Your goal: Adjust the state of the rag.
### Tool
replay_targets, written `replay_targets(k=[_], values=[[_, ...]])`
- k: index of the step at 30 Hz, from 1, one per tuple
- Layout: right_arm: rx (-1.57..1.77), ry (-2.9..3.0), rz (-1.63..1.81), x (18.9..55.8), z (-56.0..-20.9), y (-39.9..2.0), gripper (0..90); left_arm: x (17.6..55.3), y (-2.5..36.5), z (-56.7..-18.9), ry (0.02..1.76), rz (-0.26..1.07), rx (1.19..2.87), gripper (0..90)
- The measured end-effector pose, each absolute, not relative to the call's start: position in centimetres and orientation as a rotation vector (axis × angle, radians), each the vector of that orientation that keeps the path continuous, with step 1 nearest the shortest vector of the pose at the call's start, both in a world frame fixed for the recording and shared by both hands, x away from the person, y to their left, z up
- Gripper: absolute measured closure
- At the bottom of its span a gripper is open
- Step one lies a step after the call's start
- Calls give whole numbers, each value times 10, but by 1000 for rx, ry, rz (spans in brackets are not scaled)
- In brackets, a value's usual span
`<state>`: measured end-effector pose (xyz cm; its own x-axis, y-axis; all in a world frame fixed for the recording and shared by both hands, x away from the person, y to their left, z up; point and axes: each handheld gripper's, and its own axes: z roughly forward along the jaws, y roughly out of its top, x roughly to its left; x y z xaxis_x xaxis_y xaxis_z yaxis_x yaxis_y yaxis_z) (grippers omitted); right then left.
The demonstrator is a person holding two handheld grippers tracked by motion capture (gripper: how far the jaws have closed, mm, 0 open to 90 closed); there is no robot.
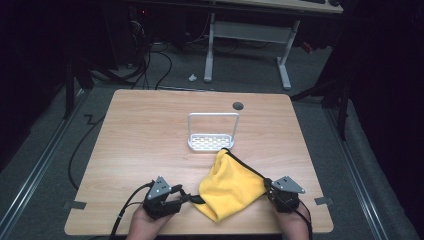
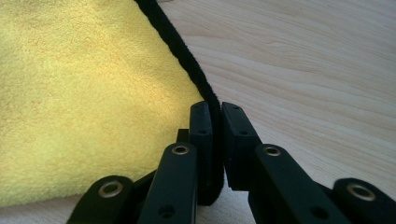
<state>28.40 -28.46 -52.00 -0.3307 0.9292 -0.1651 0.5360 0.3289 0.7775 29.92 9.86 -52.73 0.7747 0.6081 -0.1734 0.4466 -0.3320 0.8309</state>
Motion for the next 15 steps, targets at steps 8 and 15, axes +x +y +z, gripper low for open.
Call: replay_targets(k=[8, 15], values=[[1289, 1977, 828, 285, -521, -285, 773, 289, 79, -529, 716, 178, 2024, 478], [1299, 1889, 912, 276, -507, -284, 636, 289, 74, -531, 692, 158, 2068, 600]])
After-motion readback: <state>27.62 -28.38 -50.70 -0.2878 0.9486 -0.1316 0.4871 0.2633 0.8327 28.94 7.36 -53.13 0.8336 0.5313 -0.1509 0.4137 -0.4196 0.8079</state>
